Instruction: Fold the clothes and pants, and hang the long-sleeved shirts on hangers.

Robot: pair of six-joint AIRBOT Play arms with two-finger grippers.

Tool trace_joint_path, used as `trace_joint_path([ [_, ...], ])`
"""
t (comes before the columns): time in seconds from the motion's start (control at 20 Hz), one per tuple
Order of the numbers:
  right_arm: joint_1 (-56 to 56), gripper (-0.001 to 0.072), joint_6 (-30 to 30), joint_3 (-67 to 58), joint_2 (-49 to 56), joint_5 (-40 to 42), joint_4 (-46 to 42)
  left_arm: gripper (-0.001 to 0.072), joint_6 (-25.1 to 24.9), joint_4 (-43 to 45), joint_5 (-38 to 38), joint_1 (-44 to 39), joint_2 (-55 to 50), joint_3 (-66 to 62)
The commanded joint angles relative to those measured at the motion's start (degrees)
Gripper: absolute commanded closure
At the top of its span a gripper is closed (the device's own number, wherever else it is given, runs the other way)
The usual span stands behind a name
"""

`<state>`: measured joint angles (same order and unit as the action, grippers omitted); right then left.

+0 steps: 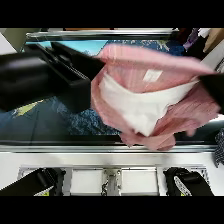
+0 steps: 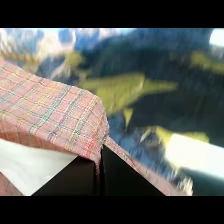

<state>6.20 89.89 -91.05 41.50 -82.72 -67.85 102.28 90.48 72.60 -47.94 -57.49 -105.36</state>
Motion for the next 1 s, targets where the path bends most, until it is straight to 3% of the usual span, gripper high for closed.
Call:
trace_joint_path([
  [0.0, 1.4, 0.0694, 3.8, 3.0, 6.3, -10.1, -1.9, 0.0687, 0.1, -2.2, 11.1, 6.9, -3.6, 4.2],
  [0.15, 6.2, 0.0694, 6.2, 5.9, 12.5, -10.9, -8.6, 0.0688, -4.2, -14.8, 16.2, 15.5, -10.6, 12.6],
  [0.35, 12.8, 0.0694, 7.1, 7.4, 19.6, -11.7, -16.1, 0.0687, -7.5, -29.1, 12.1, 20.0, -16.4, 23.1],
  [0.65, 14.5, 0.0693, 7.7, 13.0, 21.3, -12.1, -16.8, 0.0687, -9.5, -28.5, 10.0, 16.0, -16.9, 30.9],
  [0.95, 14.5, 0.0692, 7.7, 13.1, 19.4, -10.5, -16.8, 0.0687, -9.5, -28.5, 8.3, 16.1, -16.4, 22.8],
])
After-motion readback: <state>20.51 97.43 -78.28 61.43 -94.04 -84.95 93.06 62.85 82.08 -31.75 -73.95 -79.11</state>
